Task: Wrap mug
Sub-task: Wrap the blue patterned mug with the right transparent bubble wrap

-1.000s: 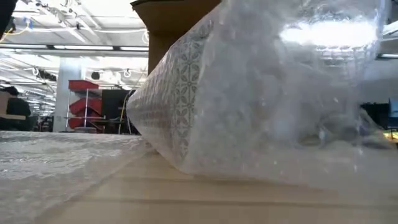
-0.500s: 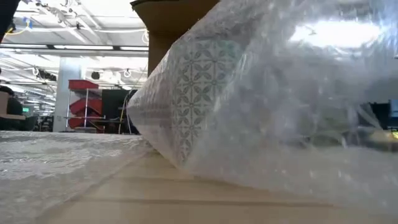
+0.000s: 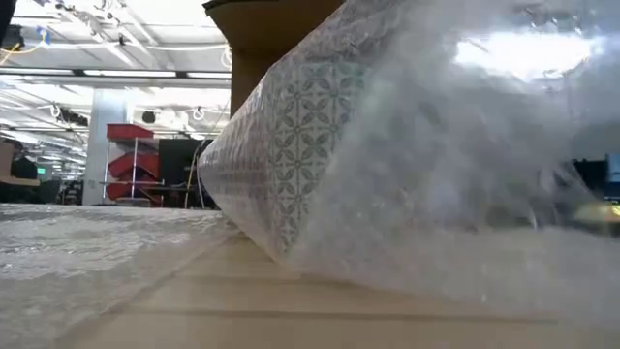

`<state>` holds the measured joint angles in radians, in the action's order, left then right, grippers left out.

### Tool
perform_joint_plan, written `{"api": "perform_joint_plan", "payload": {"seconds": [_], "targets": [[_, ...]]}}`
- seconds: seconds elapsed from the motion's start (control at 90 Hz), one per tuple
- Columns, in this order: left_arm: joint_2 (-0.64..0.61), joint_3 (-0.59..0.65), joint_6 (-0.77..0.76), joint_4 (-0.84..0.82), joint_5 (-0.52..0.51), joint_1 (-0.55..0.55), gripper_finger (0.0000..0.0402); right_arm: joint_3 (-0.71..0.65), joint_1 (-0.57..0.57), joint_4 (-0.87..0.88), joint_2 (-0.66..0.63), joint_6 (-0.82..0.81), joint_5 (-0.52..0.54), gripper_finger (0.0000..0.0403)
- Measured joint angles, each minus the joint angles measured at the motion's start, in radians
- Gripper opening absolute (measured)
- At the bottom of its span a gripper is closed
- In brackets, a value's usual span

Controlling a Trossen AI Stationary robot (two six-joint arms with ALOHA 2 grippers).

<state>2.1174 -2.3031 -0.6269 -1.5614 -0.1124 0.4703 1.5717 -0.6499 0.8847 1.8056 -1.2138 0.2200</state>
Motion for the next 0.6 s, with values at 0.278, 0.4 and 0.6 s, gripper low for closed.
{"api": "perform_joint_plan", "payload": {"seconds": [0.278, 0.4, 0.6], "targets": [[-0.006, 0.033, 0.002, -0.005, -0.16, 0.06, 0.0201, -0.207, -0.057, -0.067, 0.017, -0.238, -0.064, 0.0123], [-0.008, 0.033, 0.0, -0.008, -0.209, 0.098, 0.0201, -0.206, -0.06, -0.01, 0.016, -0.254, -0.195, 0.0123], [-0.021, 0.034, -0.051, 0.015, -0.139, 0.132, 0.0193, -0.067, -0.062, 0.004, -0.024, -0.192, -0.245, 0.0123]]}}
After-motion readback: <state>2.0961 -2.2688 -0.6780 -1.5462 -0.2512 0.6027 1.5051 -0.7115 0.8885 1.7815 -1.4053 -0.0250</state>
